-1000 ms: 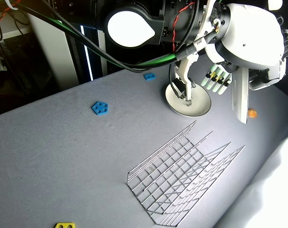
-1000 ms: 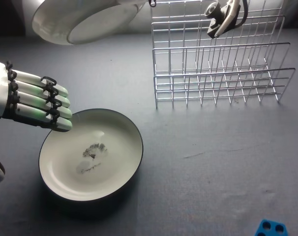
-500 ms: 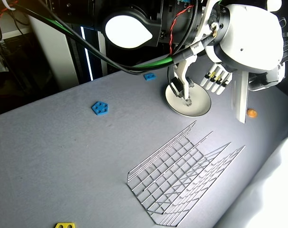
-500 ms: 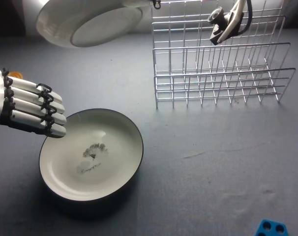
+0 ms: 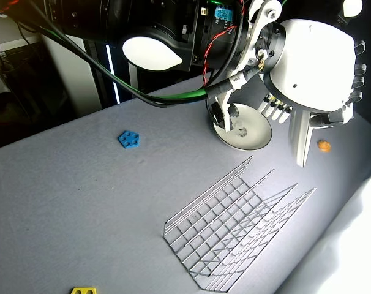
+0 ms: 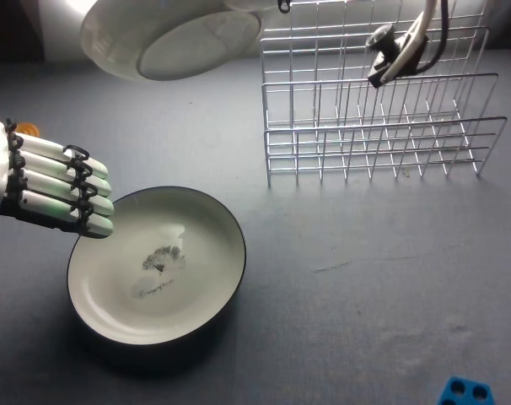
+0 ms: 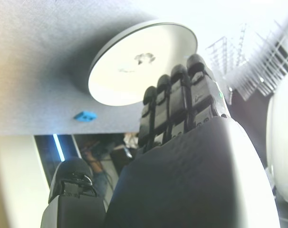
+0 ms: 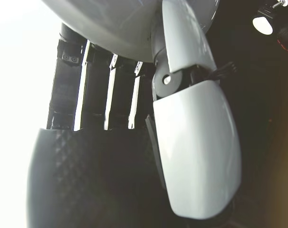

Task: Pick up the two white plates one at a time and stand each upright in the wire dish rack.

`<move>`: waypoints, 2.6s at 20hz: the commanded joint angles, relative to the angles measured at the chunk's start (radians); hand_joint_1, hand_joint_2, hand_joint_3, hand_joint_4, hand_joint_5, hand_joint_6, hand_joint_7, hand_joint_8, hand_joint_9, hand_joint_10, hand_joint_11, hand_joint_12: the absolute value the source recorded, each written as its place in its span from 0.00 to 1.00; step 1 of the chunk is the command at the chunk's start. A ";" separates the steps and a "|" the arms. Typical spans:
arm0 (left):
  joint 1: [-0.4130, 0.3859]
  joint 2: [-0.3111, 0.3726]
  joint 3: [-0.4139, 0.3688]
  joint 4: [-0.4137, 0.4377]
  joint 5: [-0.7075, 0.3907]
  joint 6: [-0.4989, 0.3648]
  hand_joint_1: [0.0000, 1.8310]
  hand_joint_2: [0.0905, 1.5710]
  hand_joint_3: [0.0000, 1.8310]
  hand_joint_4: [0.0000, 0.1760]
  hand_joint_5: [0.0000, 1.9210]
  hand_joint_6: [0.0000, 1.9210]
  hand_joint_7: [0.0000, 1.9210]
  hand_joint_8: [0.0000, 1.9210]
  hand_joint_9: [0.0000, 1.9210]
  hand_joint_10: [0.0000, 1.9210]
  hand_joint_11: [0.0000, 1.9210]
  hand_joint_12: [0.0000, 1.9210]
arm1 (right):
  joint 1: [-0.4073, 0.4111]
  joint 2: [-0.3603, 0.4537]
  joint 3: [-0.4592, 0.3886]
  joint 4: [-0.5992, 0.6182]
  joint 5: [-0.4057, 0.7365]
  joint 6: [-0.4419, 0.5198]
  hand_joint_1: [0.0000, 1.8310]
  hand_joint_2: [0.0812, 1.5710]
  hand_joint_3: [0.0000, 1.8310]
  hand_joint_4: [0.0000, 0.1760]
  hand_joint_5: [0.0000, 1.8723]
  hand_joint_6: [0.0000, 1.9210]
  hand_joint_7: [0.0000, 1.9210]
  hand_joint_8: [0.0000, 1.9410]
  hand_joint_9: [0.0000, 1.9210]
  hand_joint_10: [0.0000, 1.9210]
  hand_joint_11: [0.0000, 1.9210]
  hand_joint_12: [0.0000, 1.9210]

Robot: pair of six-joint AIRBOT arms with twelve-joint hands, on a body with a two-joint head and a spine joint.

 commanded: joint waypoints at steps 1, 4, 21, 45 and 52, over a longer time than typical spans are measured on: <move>-0.003 0.006 0.002 -0.070 -0.033 0.001 0.00 0.66 0.00 0.00 0.07 0.00 0.06 0.00 0.04 0.00 0.00 0.08 | 0.006 0.012 0.001 0.011 0.134 0.019 0.75 0.70 0.00 0.00 0.47 0.59 0.51 0.47 0.47 0.63 0.38 0.59; -0.003 0.005 0.004 -0.067 -0.033 0.001 0.00 0.65 0.00 0.00 0.08 0.00 0.07 0.00 0.05 0.00 0.00 0.10 | -0.004 0.025 0.001 0.034 0.129 0.021 0.75 0.70 0.00 0.00 0.47 0.59 0.50 0.48 0.47 0.63 0.38 0.59; 0.015 -0.010 0.023 -0.067 -0.025 0.001 0.00 0.66 0.00 0.00 0.08 0.00 0.07 0.00 0.05 0.00 0.00 0.09 | -0.007 0.116 -0.007 0.182 0.064 0.022 0.75 0.70 0.00 0.00 0.47 0.57 0.51 0.48 0.48 0.62 0.38 0.60; 0.008 -0.021 0.037 -0.067 -0.017 0.001 0.00 0.65 0.00 0.00 0.08 0.00 0.06 0.00 0.04 0.00 0.00 0.10 | -0.018 0.218 -0.009 0.306 0.063 0.022 0.75 0.70 0.00 0.00 0.48 0.56 0.51 0.47 0.48 0.62 0.38 0.62; 0.006 -0.025 0.039 -0.067 -0.016 0.001 0.00 0.66 0.00 0.00 0.08 0.00 0.07 0.00 0.05 0.00 0.00 0.10 | -0.045 0.262 -0.009 0.337 0.055 0.022 0.75 0.70 0.00 0.00 0.48 0.56 0.52 0.46 0.48 0.62 0.39 0.61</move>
